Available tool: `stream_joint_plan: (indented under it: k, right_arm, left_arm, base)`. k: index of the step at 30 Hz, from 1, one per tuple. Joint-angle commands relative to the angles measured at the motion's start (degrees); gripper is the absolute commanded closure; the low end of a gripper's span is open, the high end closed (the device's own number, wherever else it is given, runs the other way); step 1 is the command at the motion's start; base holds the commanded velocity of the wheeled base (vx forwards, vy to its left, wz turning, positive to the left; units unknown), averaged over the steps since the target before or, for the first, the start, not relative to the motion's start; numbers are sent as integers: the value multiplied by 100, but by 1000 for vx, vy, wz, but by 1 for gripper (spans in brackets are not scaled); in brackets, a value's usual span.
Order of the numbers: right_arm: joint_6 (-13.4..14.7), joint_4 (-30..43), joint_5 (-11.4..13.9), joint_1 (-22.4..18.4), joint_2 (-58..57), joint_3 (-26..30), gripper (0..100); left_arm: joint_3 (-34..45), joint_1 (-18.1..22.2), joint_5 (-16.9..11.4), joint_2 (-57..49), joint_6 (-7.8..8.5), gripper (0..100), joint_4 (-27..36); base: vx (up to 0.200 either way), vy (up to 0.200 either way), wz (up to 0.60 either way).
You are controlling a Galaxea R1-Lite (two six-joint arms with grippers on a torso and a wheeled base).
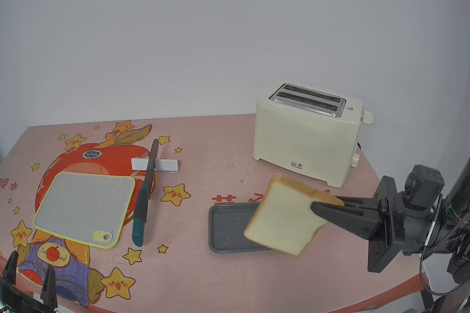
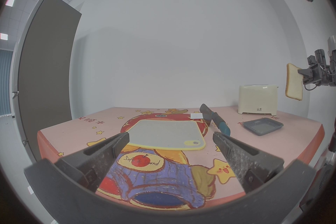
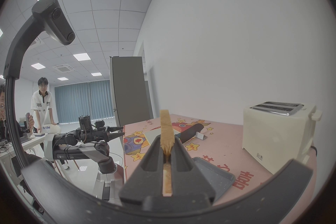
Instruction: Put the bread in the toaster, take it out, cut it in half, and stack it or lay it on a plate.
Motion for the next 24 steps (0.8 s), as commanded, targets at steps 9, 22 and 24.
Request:
stream_joint_plan:
  k: [9,22,24]
  right_arm:
    - [-1,-2,5,60,16,18,100]
    - [17,-2,5,210,43,18,100]
    - [8,-2,5,210,43,18,100]
  left_arm:
    - [101,0,1,-93,-5,0,-1]
    - [101,0,1,-93,-5,0,-1]
    - [101,0,1,-93,-5,0,-1]
  base:
    - [0,200,0]
    - [0,200,0]
    - [0,200,0]
